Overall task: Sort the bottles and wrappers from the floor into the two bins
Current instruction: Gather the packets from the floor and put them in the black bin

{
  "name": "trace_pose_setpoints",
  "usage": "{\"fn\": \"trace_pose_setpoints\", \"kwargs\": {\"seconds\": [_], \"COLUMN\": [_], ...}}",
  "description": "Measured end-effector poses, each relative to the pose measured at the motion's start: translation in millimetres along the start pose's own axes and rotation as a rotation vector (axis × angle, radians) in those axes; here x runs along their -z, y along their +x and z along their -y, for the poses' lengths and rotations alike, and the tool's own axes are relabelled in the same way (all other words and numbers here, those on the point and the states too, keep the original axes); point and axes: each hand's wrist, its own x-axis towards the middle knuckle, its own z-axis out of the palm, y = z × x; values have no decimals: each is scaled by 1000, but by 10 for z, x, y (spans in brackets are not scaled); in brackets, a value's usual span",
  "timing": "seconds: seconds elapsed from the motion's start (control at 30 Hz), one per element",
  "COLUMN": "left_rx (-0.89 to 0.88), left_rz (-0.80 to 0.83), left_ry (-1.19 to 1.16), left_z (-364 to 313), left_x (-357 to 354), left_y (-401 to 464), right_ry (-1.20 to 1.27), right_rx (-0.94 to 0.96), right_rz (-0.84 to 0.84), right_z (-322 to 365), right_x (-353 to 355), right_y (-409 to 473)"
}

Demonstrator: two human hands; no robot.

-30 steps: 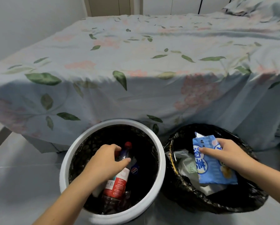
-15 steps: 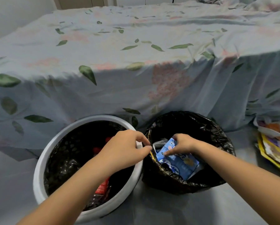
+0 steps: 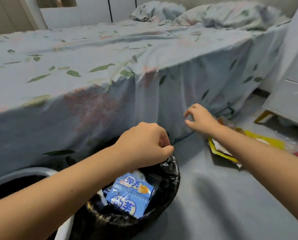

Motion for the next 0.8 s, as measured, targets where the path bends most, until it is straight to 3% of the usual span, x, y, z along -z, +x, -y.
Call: {"fn": "trace_pose_setpoints", "kwargs": {"seconds": [0.17, 0.33, 0.53, 0.8], "left_rx": [-88, -124, -191, -218], "left_rz": [79, 118, 175, 81], "left_ry": [113, 72, 42, -25], "left_z": [-176, -255, -224, -154], "left_x": [-265, -623, -1046, -1192], "left_y": [570, 957, 1095, 1115], "right_ry": [-278, -276, -332, -443], "right_rx": [-281, -442, -420, -560], "right_rz": [169, 254, 358, 231], "right_z": [-1163, -1814, -1983, -1913], "right_x": [-128, -305, -742, -1160], "right_y": [-426, -702, -756, -537]}}
